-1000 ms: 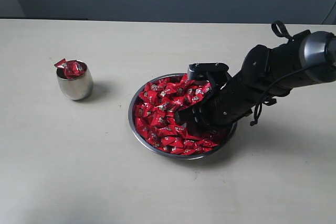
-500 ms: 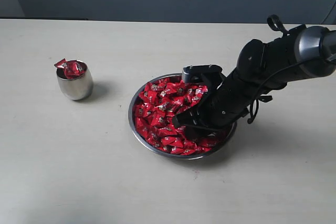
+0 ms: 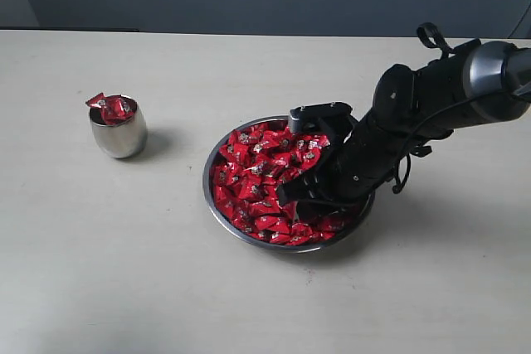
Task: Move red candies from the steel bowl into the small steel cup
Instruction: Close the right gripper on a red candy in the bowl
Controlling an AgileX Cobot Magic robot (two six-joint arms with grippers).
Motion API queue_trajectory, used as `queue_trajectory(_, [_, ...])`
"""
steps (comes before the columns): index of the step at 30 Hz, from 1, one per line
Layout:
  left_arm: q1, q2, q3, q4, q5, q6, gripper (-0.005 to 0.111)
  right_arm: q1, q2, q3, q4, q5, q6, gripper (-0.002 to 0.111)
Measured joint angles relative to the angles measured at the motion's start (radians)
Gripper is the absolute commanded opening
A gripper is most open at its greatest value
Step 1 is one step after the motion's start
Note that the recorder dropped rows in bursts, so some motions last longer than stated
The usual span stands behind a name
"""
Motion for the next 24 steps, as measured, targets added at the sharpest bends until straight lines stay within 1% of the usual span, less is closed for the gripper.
queue_trajectory(6, [0.000,0.000,0.000,0.000,0.000,0.000,0.000,0.002,0.023,-0.021,0.000,-0.001,0.015,0.039])
queue_trajectory(10, [0.000,0.000,0.000,0.000,0.000,0.000,0.000,0.036,0.040,-0.048,0.000,-0.016,0.022,0.039])
queue_trajectory(13, [0.000,0.000,0.000,0.000,0.000,0.000,0.000,0.041,0.047,-0.061,-0.010,-0.013,0.045,0.038])
queue_trajectory(15, [0.000,0.000,0.000,0.000,0.000,0.000,0.000,0.045,0.047,-0.064,-0.040,-0.009,0.081,0.025])
queue_trajectory(16, [0.000,0.000,0.000,0.000,0.000,0.000,0.000,0.047,0.047,-0.066,-0.072,-0.009,0.111,0.015])
queue_trajectory(18, [0.000,0.000,0.000,0.000,0.000,0.000,0.000,0.047,0.049,-0.070,-0.128,-0.009,0.162,0.007])
queue_trajectory(20, [0.000,0.000,0.000,0.002,0.000,0.000,0.000,0.047,0.049,-0.071,-0.151,-0.009,0.181,0.002])
queue_trajectory(24, [0.000,0.000,0.000,0.004,0.000,0.000,0.000,0.047,0.049,-0.072,-0.164,-0.007,0.190,0.001])
